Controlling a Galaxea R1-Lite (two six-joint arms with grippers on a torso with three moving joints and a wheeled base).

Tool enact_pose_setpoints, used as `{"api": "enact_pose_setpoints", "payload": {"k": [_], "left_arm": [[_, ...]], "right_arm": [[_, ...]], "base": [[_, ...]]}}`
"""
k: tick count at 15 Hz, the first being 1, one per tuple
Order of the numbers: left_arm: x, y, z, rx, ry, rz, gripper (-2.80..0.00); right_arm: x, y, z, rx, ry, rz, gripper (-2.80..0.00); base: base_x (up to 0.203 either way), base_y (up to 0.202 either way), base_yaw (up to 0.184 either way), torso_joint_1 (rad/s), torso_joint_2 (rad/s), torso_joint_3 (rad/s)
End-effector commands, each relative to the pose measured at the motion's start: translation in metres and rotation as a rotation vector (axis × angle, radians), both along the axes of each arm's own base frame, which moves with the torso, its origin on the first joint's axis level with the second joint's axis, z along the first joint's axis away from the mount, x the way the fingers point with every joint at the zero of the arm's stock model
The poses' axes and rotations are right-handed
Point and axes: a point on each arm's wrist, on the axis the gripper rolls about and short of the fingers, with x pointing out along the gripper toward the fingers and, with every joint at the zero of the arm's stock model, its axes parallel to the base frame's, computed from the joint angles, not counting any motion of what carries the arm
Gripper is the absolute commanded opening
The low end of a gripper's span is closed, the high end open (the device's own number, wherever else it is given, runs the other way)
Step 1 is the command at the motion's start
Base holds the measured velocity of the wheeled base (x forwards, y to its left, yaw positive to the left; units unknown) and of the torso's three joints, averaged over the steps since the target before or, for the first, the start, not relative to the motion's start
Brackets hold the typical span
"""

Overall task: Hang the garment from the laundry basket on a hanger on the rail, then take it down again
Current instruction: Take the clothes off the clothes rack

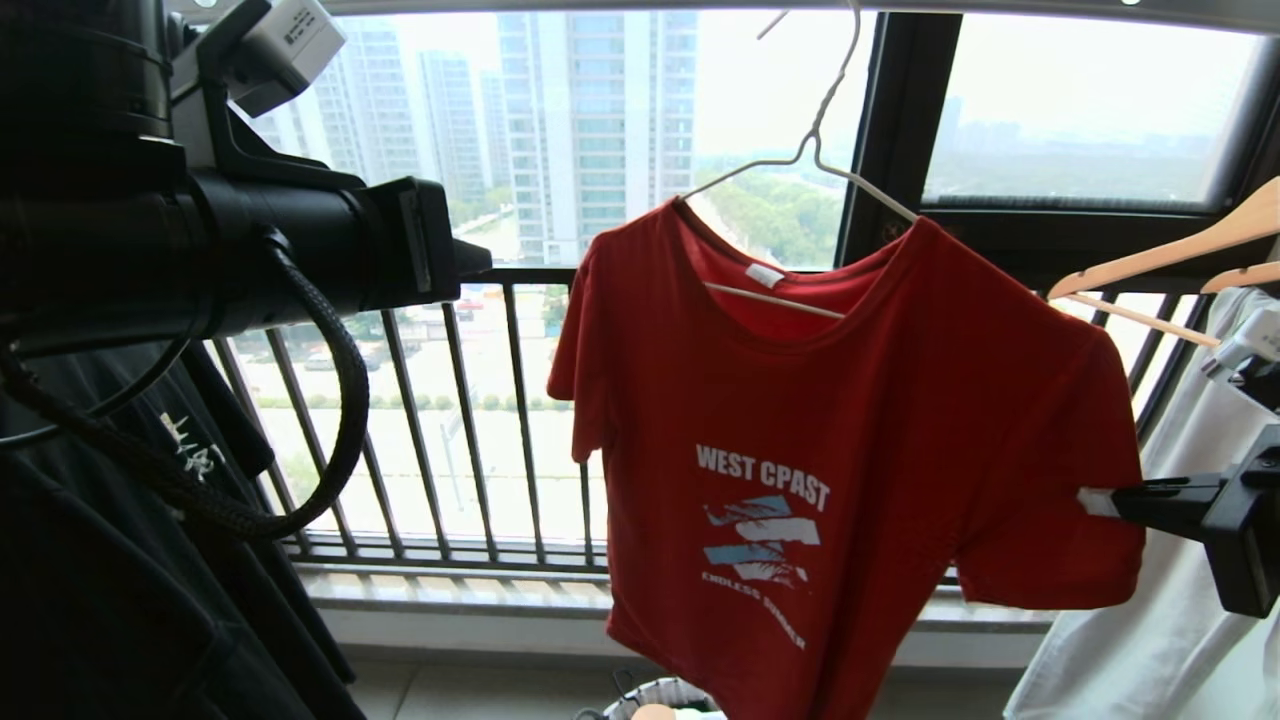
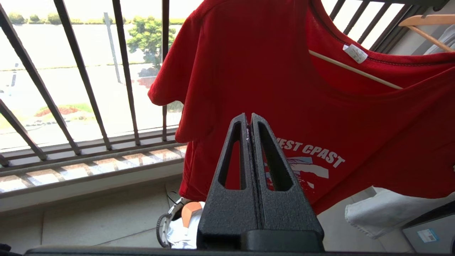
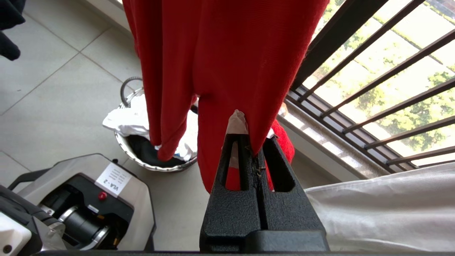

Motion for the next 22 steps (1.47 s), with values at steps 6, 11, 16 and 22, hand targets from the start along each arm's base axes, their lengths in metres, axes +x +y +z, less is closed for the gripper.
{"api": "enact_pose_setpoints", "payload": {"k": [6,11,16,22], "left_arm": [[-0.001,0.000,0.001,-0.003,-0.001,0.000,-2.80],[-0.001,0.001,0.001,-0.005,-0.003,0.000,-2.80],[-0.002,0.001,0.001,-0.002,-0.001,-0.003,-2.80],[-0.019,0.008,-0.014,0.014,0.041,-0.018,-2.80]], "right_arm": [[-0.001,0.000,-0.016,-0.002,0.063,0.005,-2.80],[0.000,0.000,-0.022,-0.004,0.087,0.004,-2.80],[-0.008,0.000,-0.011,-0.003,-0.004,0.005,0.00],[-0.071,0.000,0.013,0.033,-0.170,-0.013,0.00]], "base": [[0.000,0.000,0.000,0.000,0.00,0.000],[0.000,0.000,0.000,0.000,0.00,0.000],[0.000,0.000,0.000,0.000,0.00,0.000],[0.000,0.000,0.000,0.000,0.00,0.000]]}}
